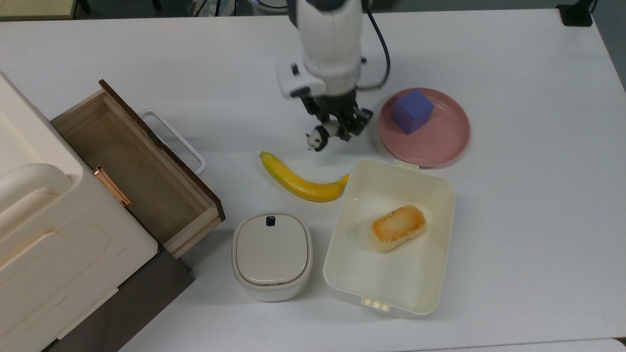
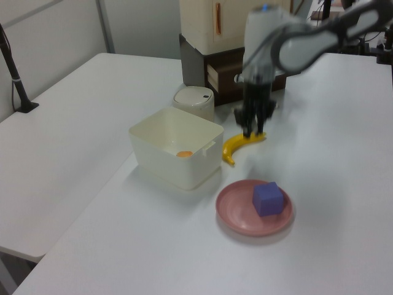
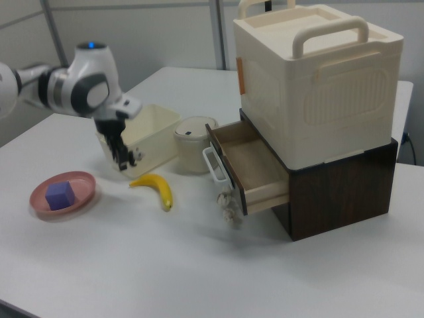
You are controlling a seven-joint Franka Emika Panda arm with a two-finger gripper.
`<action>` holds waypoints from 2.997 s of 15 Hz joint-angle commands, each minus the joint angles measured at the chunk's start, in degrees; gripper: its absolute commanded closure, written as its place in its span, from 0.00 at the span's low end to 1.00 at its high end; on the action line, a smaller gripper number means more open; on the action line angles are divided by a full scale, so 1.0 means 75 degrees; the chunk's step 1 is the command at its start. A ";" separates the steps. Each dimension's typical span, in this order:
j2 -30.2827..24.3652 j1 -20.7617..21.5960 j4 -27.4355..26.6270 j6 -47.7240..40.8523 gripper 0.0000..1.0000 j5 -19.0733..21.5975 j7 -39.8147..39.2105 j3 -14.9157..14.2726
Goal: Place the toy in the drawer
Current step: 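Carry the panda toy over the open drawer and lower it inside, then open the gripper to release the panda toy into the drawer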
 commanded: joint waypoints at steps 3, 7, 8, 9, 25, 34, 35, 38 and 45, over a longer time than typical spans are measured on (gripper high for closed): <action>-0.0188 -0.1649 0.1766 -0.0947 1.00 -0.0621 -0.1498 -0.0030; 0.0492 -0.2846 0.2459 -0.0245 0.96 -0.0670 -0.2027 -0.0030; 0.0621 -0.3069 0.2518 -0.0012 0.94 -0.0659 -0.2144 -0.0030; 0.0796 -0.3291 0.2530 0.0408 0.93 -0.0670 -0.2261 -0.0030; 0.0905 -0.3201 0.2214 -0.0007 0.00 -0.1092 -0.2789 0.0052; -0.0618 -0.1866 0.2156 -0.3978 0.00 -0.1045 -0.3715 0.0063; -0.0759 -0.1690 0.2120 -0.4087 0.00 -0.1045 -0.3774 0.0063; -0.1112 -0.1571 0.1933 -0.4076 0.00 -0.1045 -0.4218 0.0052; -0.1171 -0.1618 0.1780 -0.3525 0.00 -0.1010 -0.4243 0.0052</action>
